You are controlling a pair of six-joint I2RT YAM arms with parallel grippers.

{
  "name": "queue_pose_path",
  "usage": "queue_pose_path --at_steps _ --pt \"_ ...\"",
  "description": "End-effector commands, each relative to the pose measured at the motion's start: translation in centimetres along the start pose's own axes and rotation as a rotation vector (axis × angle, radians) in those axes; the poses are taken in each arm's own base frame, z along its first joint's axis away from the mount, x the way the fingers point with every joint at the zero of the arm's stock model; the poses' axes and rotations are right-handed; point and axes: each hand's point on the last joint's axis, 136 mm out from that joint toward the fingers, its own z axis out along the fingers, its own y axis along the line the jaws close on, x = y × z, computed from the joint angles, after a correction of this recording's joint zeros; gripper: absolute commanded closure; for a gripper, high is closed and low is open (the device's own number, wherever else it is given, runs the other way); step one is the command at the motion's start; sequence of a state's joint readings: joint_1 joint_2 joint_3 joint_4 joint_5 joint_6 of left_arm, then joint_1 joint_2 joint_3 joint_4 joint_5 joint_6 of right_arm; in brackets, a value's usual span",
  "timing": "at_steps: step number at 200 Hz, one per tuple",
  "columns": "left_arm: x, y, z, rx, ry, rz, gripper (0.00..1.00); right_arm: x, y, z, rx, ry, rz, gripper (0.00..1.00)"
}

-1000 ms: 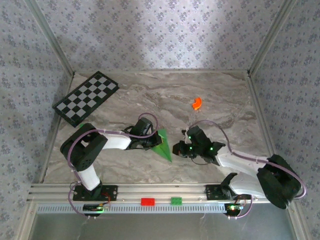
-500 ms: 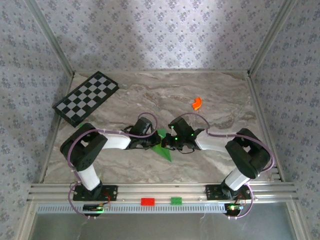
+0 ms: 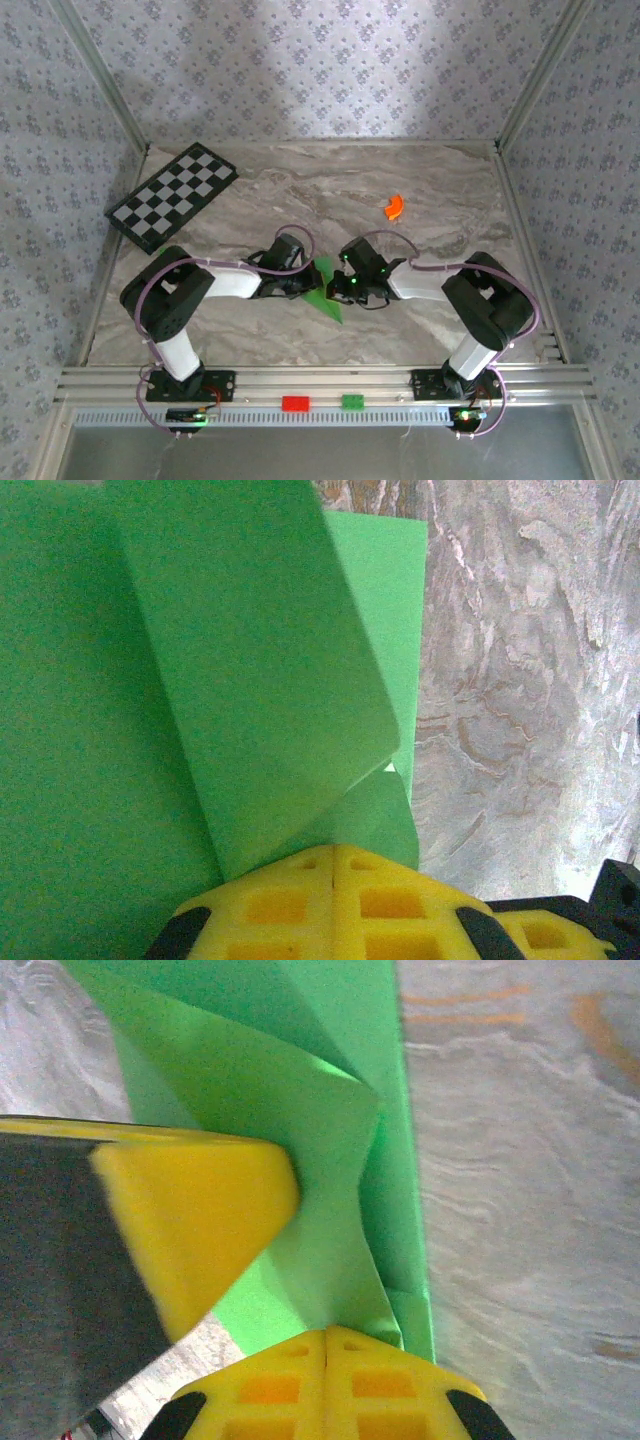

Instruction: Fold a paper plane with a square sheet of paper (pick it up from the middle)

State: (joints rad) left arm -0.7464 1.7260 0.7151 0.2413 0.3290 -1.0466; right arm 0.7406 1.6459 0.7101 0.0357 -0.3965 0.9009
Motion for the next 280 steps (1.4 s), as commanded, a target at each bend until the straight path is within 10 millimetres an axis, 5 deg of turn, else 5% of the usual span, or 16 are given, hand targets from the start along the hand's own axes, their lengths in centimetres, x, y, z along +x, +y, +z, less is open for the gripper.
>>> queue_pose_path --at_steps 1,39,89,124,168,224,280 --pt "1.2 3.4 0.3 -0.129 0.040 -0.014 0.95 1.3 -3.0 0.4 0.069 0.026 0.068 1.00" --pt "0.7 2.6 0.0 -0.122 0.037 0.022 0.93 1.9 -4.2 0.6 0.085 0.025 0.090 1.00" --pt "-0.7 -1.6 -2.4 -0.057 0.019 0.146 0.86 3.5 -6.4 1.0 0.130 0.041 0.127 1.00" --pt "0.5 -2.2 -3.1 -0.004 0.053 0.163 0.93 3.6 -6.6 1.0 0.135 0.038 0.129 1.00" --pt "2.4 -2.7 -1.2 0.066 0.163 0.181 0.97 3.6 -6.7 1.0 0.143 0.039 0.128 1.00" --pt "-0.3 3.0 0.4 -0.079 0.120 0.051 0.99 4.1 -7.1 1.1 0.161 0.059 0.112 1.00" --pt "-4.8 3.8 -0.8 -0.099 0.048 -0.022 0.97 4.8 -7.7 1.3 0.196 0.096 0.084 1.00"
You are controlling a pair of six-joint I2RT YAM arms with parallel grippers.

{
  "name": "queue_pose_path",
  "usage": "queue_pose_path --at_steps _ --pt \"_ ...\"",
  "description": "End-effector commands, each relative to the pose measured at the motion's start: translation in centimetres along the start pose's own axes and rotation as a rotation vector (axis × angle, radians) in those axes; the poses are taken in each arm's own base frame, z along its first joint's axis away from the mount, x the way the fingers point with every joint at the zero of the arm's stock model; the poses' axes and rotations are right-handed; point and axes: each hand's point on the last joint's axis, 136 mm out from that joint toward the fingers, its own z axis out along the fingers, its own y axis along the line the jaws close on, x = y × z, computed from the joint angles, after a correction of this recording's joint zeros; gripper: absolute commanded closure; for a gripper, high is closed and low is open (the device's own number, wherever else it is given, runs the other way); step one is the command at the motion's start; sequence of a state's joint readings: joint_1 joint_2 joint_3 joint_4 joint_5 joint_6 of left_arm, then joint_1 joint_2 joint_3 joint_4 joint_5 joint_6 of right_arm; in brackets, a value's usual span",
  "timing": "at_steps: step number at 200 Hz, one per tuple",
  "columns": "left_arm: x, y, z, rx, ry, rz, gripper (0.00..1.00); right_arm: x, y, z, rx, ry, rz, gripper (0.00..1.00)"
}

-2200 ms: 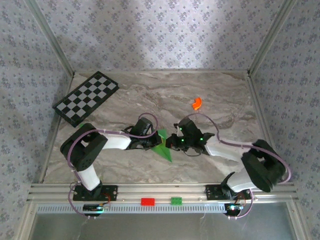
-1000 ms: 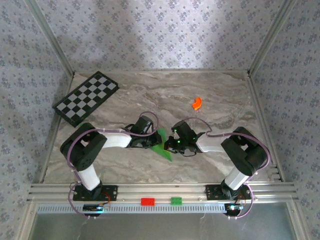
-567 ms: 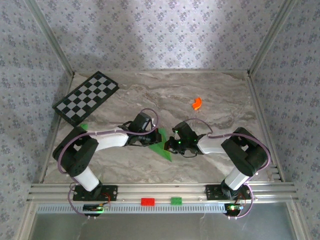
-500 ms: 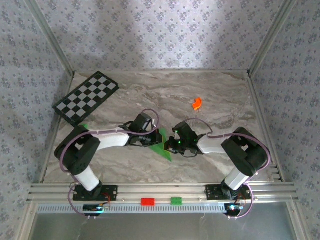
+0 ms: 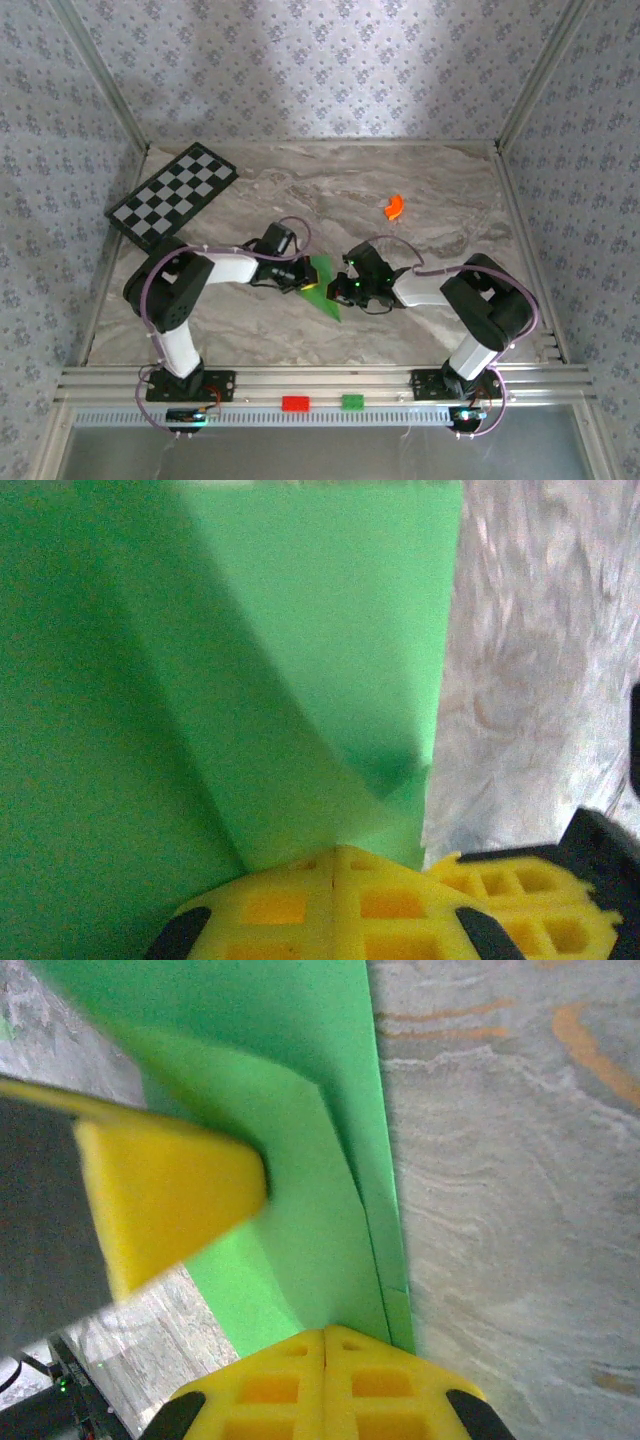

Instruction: Fold a paper plane with a square sheet of paper (pick it up from the middle)

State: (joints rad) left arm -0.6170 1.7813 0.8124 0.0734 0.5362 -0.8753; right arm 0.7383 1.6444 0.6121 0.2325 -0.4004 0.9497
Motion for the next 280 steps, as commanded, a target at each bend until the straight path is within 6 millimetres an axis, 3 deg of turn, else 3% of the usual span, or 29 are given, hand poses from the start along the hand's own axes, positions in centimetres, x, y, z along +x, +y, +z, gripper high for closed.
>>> queue_pose_path --at_steps 1,52,78,91,128,153,179,199,232,280 --pt "-3.4 2.9 -0.6 -0.113 -0.097 -0.057 0.97 4.9 -7.6 0.1 0.274 0.145 0.071 1.00" --pt "-5.1 1.4 -1.3 -0.088 -0.102 -0.020 0.95 4.9 -7.6 0.0 0.273 0.149 0.065 1.00" --pt "-5.7 2.2 -1.6 -0.119 -0.107 -0.033 0.95 4.8 -7.5 0.0 0.270 0.153 0.061 1.00" --pt "-5.7 0.9 -2.3 -0.075 -0.114 0.000 0.95 4.9 -7.5 -0.1 0.271 0.155 0.062 1.00" --pt "-3.9 -3.7 -4.3 0.032 -0.132 0.115 0.94 4.6 -7.5 -0.2 0.271 0.149 0.064 1.00" --pt "-1.9 -4.6 -3.7 0.072 -0.099 0.143 0.93 4.6 -7.6 -0.2 0.275 0.148 0.069 1.00" --pt "-0.2 -3.8 -1.8 0.086 -0.034 0.140 0.93 4.7 -7.6 -0.2 0.276 0.148 0.070 1.00" --pt "-0.2 -2.3 -0.4 0.049 -0.020 0.118 0.94 4.7 -7.7 -0.2 0.276 0.150 0.068 1.00" --pt "-2.1 1.1 0.6 -0.013 -0.039 0.053 0.96 5.1 -8.1 -0.2 0.288 0.163 0.069 1.00" --pt "-6.1 4.8 -0.8 -0.037 -0.081 -0.009 0.96 5.5 -8.6 -0.3 0.302 0.177 0.063 1.00"
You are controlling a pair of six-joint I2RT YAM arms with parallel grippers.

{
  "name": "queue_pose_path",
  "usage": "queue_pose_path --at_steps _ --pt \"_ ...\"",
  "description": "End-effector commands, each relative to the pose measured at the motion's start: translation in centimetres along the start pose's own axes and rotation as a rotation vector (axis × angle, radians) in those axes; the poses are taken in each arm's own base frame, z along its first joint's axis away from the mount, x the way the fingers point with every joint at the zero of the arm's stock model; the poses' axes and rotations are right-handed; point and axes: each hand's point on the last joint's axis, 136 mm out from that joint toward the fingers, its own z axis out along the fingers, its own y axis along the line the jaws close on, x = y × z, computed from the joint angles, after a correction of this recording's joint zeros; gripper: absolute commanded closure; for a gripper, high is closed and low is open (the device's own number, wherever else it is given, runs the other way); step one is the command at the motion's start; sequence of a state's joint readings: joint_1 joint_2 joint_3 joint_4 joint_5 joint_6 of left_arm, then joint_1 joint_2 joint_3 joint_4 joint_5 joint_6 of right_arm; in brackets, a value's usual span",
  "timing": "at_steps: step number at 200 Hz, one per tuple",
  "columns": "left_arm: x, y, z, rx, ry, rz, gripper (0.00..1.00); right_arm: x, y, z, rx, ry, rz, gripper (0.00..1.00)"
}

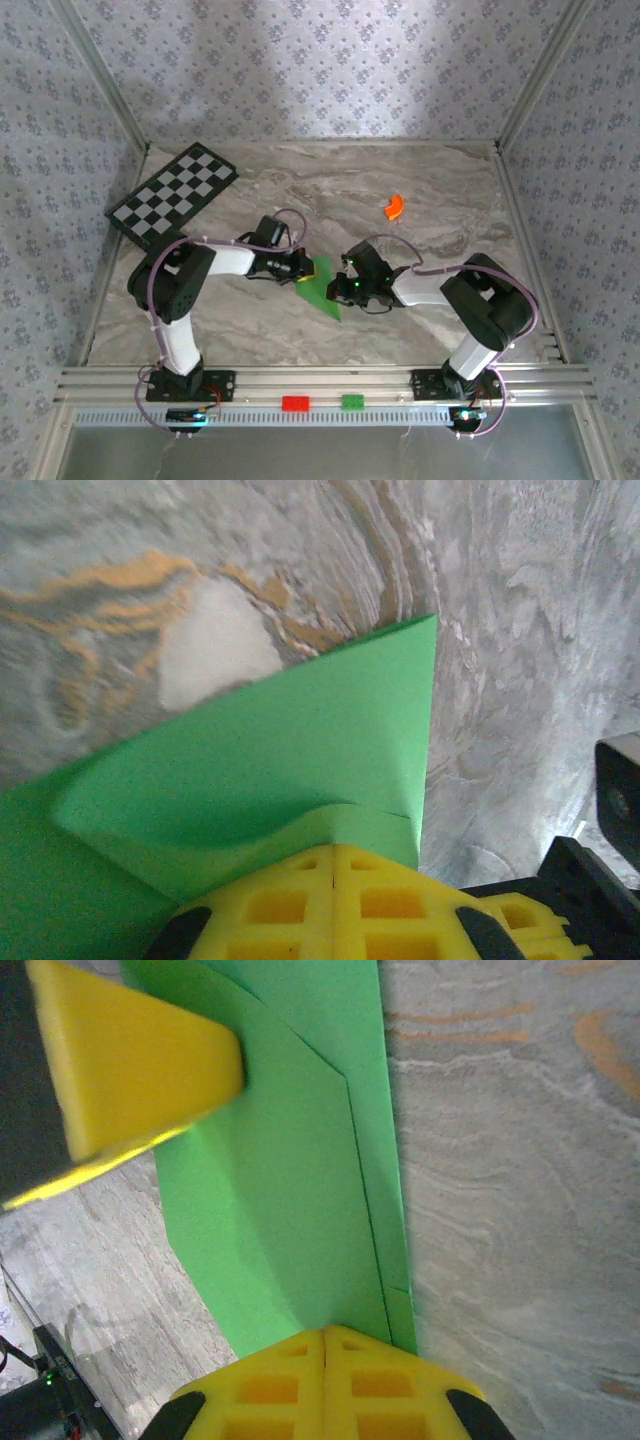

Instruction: Fold a paper plane with a square sheet of paper (pick it up from the middle)

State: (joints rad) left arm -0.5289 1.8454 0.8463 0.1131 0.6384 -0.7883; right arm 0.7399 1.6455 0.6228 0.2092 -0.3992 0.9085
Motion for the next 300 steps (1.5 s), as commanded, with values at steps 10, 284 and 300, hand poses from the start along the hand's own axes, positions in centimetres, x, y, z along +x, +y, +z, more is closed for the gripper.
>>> queue_pose_path --at_steps 10,284,300 --pt "-4.3 4.9 -1.3 -0.116 -0.098 -0.050 0.96 5.8 -8.3 -0.2 0.287 0.178 0.099 1.00" --pt "5.2 3.5 1.7 -0.225 0.060 0.077 0.96 2.4 -1.6 -1.1 0.078 0.098 -0.002 1.00" --pt "5.5 3.9 1.7 -0.233 0.069 0.073 0.97 1.6 0.4 -1.6 0.014 0.076 -0.027 1.00"
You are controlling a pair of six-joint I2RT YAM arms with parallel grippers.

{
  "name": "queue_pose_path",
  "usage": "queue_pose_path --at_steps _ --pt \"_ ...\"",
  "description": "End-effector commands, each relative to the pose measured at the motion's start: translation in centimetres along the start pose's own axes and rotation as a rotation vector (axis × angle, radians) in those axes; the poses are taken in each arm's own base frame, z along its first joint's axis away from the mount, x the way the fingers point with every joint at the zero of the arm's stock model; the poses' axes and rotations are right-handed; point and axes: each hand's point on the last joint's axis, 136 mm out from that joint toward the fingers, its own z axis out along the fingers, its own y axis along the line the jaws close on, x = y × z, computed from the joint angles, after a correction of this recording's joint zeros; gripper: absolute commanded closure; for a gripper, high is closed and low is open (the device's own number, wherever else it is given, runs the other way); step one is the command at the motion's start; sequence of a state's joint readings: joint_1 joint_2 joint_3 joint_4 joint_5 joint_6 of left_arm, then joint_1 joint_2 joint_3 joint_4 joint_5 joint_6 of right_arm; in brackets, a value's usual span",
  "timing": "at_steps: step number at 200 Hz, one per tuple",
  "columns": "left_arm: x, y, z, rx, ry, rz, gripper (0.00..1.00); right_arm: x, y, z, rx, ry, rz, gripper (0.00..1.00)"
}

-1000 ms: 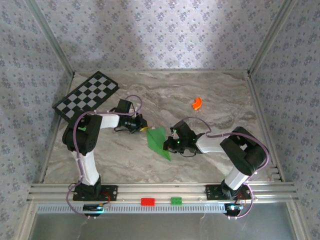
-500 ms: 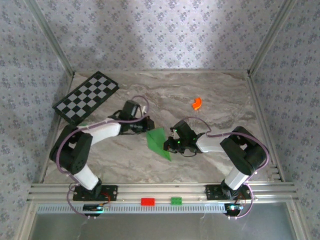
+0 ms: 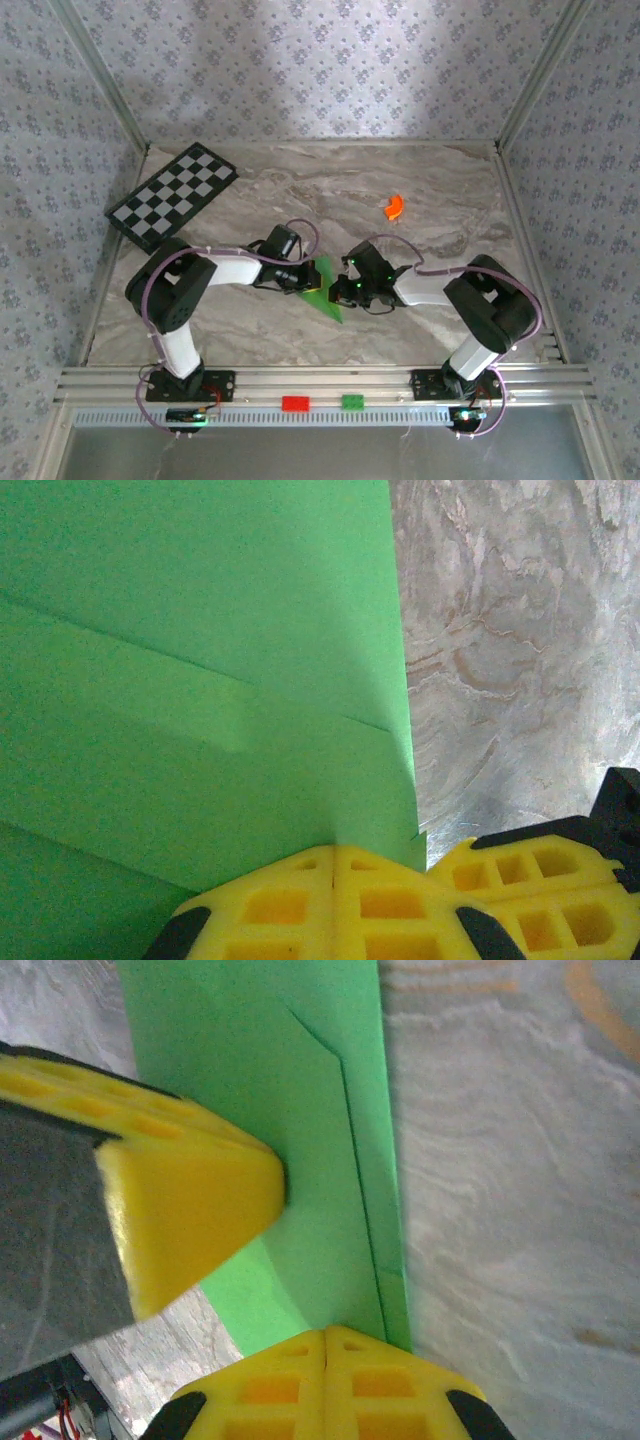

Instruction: Fold a paper plane with a square sheet of paper (pick it up from the middle)

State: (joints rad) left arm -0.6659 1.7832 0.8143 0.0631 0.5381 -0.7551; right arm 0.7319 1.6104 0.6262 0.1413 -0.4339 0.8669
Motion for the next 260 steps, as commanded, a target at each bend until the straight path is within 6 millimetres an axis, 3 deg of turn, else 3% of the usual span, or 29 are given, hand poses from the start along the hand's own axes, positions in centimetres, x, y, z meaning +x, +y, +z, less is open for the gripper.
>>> queue_pose_path --at_steps 1,25,43,65,98,130,175,260 --pt "2.0 4.9 1.0 -0.158 0.041 -0.046 0.97 0.9 0.4 -0.7 0.010 0.038 -0.003 1.00" --pt "2.1 4.9 1.1 -0.154 0.049 -0.047 0.98 0.7 2.2 -0.2 -0.040 0.059 -0.028 1.00" --pt "2.0 4.8 1.1 -0.157 0.054 -0.040 0.98 0.8 2.5 0.9 -0.042 0.076 -0.028 1.00" --pt "2.1 5.0 1.1 -0.165 0.063 -0.035 0.99 1.4 0.0 1.9 0.057 0.099 0.007 1.00" --pt "2.1 5.1 1.2 -0.170 0.063 -0.036 0.99 4.3 -3.9 1.6 0.160 0.144 0.050 1.00" --pt "2.2 5.7 1.3 -0.182 0.068 -0.046 1.00 6.0 -4.4 1.2 0.088 0.150 0.085 0.99" --pt "2.4 6.5 1.3 -0.190 0.072 -0.058 1.00 6.6 -4.3 0.7 0.031 0.148 0.095 0.97" --pt "2.4 6.8 1.3 -0.194 0.068 -0.074 1.00 9.1 -6.0 -1.5 0.086 0.191 0.071 0.97"
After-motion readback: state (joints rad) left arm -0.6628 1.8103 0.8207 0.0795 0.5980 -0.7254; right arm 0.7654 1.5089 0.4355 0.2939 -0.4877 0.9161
